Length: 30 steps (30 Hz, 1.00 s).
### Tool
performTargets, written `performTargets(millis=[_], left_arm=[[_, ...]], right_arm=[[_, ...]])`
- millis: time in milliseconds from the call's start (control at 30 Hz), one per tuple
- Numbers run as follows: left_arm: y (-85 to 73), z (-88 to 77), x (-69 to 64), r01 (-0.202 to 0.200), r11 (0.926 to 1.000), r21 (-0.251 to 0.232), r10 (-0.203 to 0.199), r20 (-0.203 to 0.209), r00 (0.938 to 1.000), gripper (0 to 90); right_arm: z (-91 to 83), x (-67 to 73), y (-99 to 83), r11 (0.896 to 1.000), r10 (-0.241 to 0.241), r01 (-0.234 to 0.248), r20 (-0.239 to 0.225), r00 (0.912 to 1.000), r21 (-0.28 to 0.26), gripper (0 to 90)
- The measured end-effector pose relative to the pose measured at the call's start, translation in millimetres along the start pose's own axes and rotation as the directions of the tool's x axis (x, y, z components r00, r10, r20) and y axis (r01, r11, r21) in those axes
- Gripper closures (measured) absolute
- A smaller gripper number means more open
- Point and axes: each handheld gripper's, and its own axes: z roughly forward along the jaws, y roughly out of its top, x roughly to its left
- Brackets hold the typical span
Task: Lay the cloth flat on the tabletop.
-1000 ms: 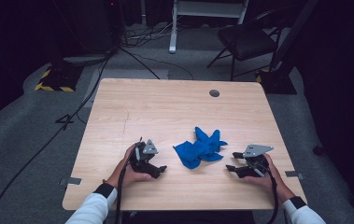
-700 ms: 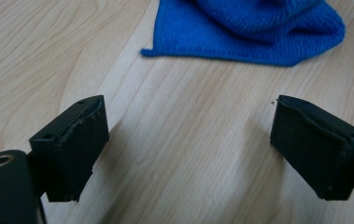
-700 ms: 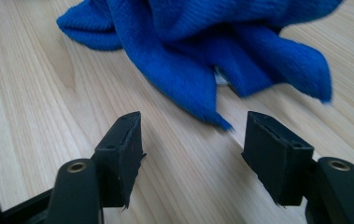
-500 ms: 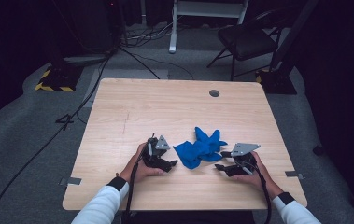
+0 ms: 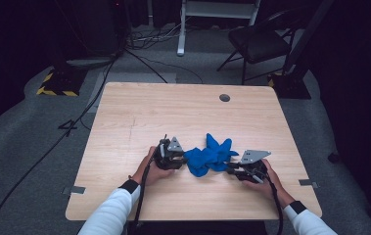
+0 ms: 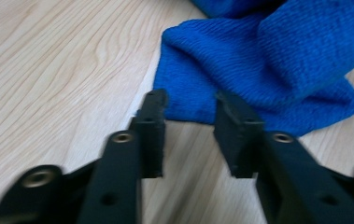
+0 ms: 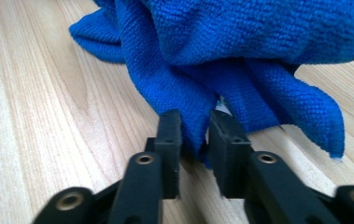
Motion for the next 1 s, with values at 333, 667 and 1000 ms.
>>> performTargets(millis=[333, 667, 1000], left_arm=[[2.0, 0.0, 1.5, -0.026, 0.9996, 0.014, 0.026, -0.004, 0.9997, 89.9], [-4.5, -6.8, 11.5, -0.003, 0.9999, 0.014, 0.003, -0.017, 0.9999, 90.0], [3.6, 4.9, 3.8, 0.008, 0.9999, -0.008, -0.008, 0.051, 0.9986, 56.2]], right_arm=[[-3.5, -1.2, -2.1, 1.0, -0.011, 0.011, 0.019, 0.9998, 0.009, 85.2], [-10.9, -9.9, -7.8, 1.0, 0.004, -0.005, 0.045, 0.999, 0.021, 85.7], [-10.4, -10.8, -7.9, 1.0, 0.009, -0.01, 0.049, 0.9987, 0.018, 85.7]])
